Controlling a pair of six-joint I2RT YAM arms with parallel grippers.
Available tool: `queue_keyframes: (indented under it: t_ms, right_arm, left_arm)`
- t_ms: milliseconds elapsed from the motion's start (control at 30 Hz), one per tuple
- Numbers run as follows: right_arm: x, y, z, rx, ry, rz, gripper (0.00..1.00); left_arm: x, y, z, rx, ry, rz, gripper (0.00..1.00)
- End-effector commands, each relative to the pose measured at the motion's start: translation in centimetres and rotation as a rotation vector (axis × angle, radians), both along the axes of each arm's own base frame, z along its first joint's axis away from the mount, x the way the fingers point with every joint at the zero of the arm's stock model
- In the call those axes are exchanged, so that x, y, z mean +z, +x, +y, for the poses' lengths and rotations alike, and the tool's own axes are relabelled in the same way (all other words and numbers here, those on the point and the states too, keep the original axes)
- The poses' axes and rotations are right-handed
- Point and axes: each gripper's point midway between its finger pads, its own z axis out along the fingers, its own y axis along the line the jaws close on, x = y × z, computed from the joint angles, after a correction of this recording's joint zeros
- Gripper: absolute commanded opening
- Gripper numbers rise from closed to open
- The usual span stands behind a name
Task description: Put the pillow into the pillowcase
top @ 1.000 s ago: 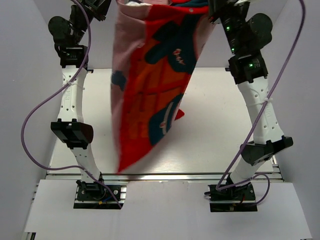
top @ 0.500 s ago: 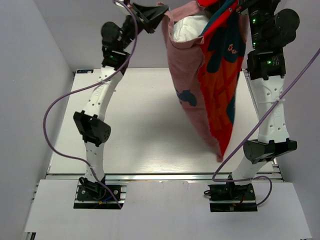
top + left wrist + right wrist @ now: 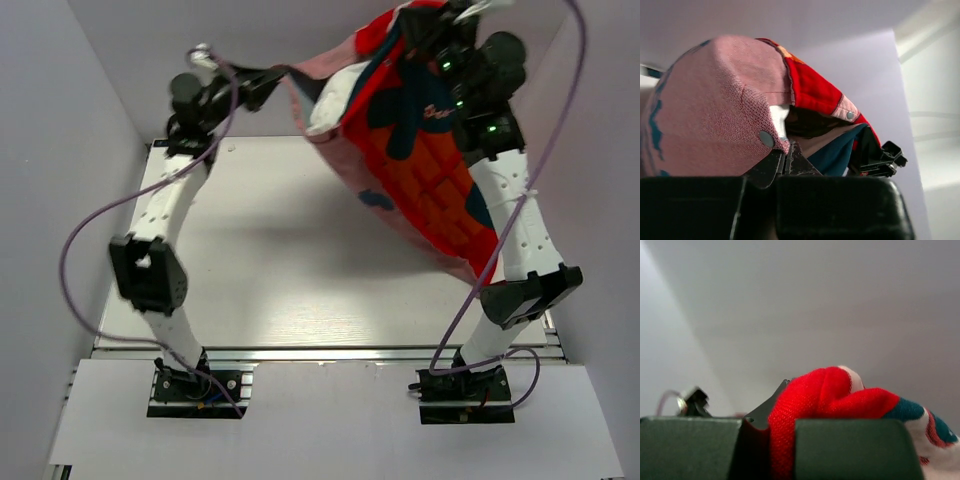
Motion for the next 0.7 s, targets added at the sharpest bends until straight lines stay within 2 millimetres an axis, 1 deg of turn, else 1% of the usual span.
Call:
queue_keyframes:
  t_ms: [0,33,67,100,133,167,200,233,267,300,333,367,400,433,467,500,533,567,600,633,667]
  right_arm:
    - [-0.4,-1.9,5.4,0.158,-0.024,-0.06,0.0]
    - [-2.6,-1.0,7.0,0.185,-0.047,-0.015,0.0]
    - [-3.6,-0.7,8.1,0.202,-0.058,0.002,0.0]
    - [-4.5,-1.2,10.4,0.255,-0.068,0.019,0.0]
    - [-5.3,-1.6,12.2,0.294,-0.088,0.027,0.0]
    - [-6.6,-1.3,14.0,0.317,-0.122,0.04,0.03]
    - [-7.1,-3.2,17.1,0.397,-0.144,0.038,0.27]
    - [-8.6,-3.5,19.2,0.45,-0.172,0.059,0.42]
    - [-8.6,-4.6,20.5,0.499,-0.183,0.047,0.51]
    - [-8.3,-6.9,22.5,0.581,-0.194,0.024,0.55]
    - [-8.1,-7.9,23.1,0.607,-0.193,0.015,0.59]
    - [-7.7,-8.6,23.4,0.624,-0.184,0.006,0.61]
    - [-7.7,-9.3,23.7,0.65,-0.177,0.015,0.62]
    - [-7.0,-9.9,23.3,0.661,-0.166,0.01,0.62]
    - [-6.6,-10.2,23.0,0.664,-0.166,0.008,0.64]
    - [-6.5,-10.4,22.7,0.667,-0.174,0.001,0.64]
    - [-5.5,-11.0,21.7,0.659,-0.179,-0.029,0.64]
    - [-5.3,-10.9,21.0,0.645,-0.189,-0.038,0.64]
    - [-6.2,-10.7,20.8,0.636,-0.217,-0.014,0.64]
    - [-6.2,-10.8,19.9,0.606,-0.253,-0.033,0.64]
    - [-6.9,-10.2,19.0,0.575,-0.277,-0.018,0.63]
  left_arm:
    - [6.0,-8.0,7.2,0.149,0.088,-0.22,0.08]
    - [4.6,-8.2,7.9,0.159,0.111,-0.183,0.12]
    - [3.3,-8.8,8.3,0.157,0.141,-0.167,0.18]
    - [2.3,-9.1,9.4,0.18,0.157,-0.15,0.29]
    - [1.1,-10.4,9.5,0.18,0.171,-0.133,0.35]
    - [0.0,-10.4,11.4,0.23,0.202,-0.106,0.42]
    - [-0.5,-10.9,11.9,0.249,0.225,-0.095,0.6]
    - [-1.0,-11.9,12.5,0.272,0.253,-0.063,0.67]
    - [-1.4,-12.4,13.2,0.308,0.308,-0.07,0.72]
    - [-1.7,-12.4,14.8,0.375,0.337,-0.051,0.8]
    - [-2.1,-13.9,15.7,0.412,0.366,-0.012,0.82]
    - [-2.6,-14.3,17.7,0.489,0.428,-0.012,0.82]
    - [-2.8,-14.7,19.4,0.576,0.461,0.008,0.84]
    - [-3.7,-15.5,20.3,0.614,0.493,0.059,0.88]
    - [-3.2,-16.6,21.2,0.667,0.523,0.045,0.88]
    - [-2.6,-17.1,21.7,0.699,0.577,0.018,0.89]
    - [-3.0,-17.4,22.1,0.721,0.599,0.042,0.88]
    - [-2.6,-17.8,22.1,0.725,0.617,0.02,0.88]
    - [-2.5,-17.8,21.9,0.718,0.617,0.012,0.87]
    - [-2.2,-17.8,21.1,0.672,0.609,-0.029,0.82]
    - [-3.4,-17.4,20.6,0.631,0.593,-0.017,0.78]
